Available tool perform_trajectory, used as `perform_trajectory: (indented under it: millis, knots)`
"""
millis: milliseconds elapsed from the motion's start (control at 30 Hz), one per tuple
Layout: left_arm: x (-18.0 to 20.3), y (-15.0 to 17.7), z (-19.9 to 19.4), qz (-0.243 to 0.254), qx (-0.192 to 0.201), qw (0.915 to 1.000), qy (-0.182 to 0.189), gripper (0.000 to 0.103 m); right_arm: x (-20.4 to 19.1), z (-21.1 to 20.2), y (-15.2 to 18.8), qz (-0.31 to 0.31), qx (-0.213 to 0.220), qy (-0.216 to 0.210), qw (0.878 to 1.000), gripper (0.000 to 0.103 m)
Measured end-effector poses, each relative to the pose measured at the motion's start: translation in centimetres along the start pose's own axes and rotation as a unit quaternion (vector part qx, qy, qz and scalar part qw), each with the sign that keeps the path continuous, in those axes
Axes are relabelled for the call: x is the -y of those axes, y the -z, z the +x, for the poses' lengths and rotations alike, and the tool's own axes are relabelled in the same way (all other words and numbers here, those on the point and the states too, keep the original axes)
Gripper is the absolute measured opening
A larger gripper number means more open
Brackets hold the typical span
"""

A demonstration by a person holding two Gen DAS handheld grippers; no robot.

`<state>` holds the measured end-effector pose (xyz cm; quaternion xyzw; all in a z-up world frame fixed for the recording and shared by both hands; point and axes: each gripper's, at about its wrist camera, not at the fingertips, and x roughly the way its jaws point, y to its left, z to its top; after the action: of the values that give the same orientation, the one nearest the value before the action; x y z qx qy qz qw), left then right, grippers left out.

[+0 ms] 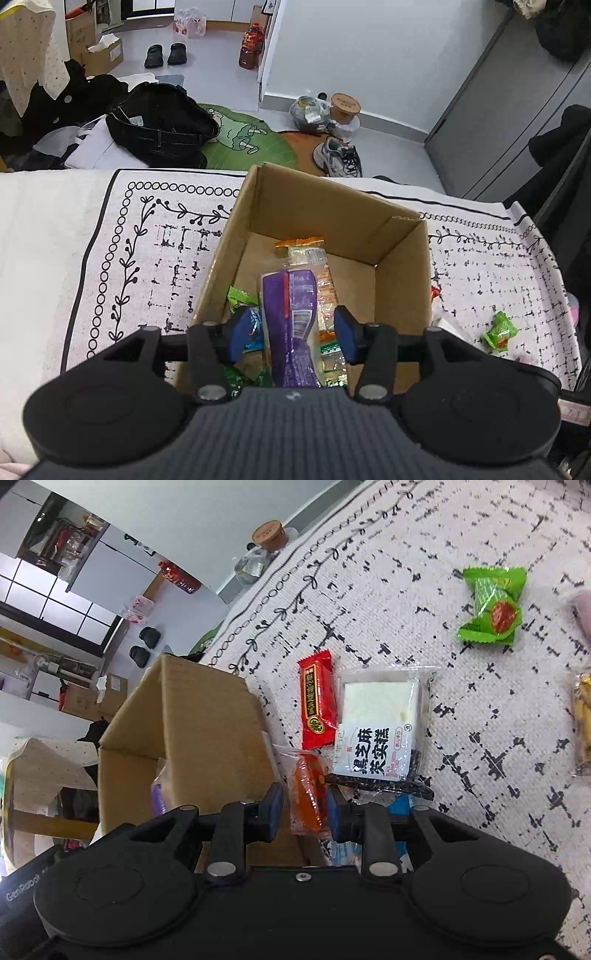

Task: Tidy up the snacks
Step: 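Carry the purple bar with the left tool while the right tool carries the orange packet to the box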

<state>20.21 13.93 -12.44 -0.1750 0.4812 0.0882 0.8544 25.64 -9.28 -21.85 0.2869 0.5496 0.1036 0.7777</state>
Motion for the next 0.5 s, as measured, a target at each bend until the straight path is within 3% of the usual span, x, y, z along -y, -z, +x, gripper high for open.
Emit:
perform_trajectory:
  millis: [233, 500]
  knots:
    - [0.2, 0.0, 0.5, 0.003, -0.008, 0.9999, -0.014, 0.053, 0.5, 1.2, 0.1, -0.002, -0.014, -0.004, 1.0, 0.019]
    - [0.3, -0.1, 0.2, -0.004, -0.006, 0.9997, -0.022, 0.056, 0.6, -1.2, -0.1, 0.008, 0.009, -0.015, 1.0, 0.017]
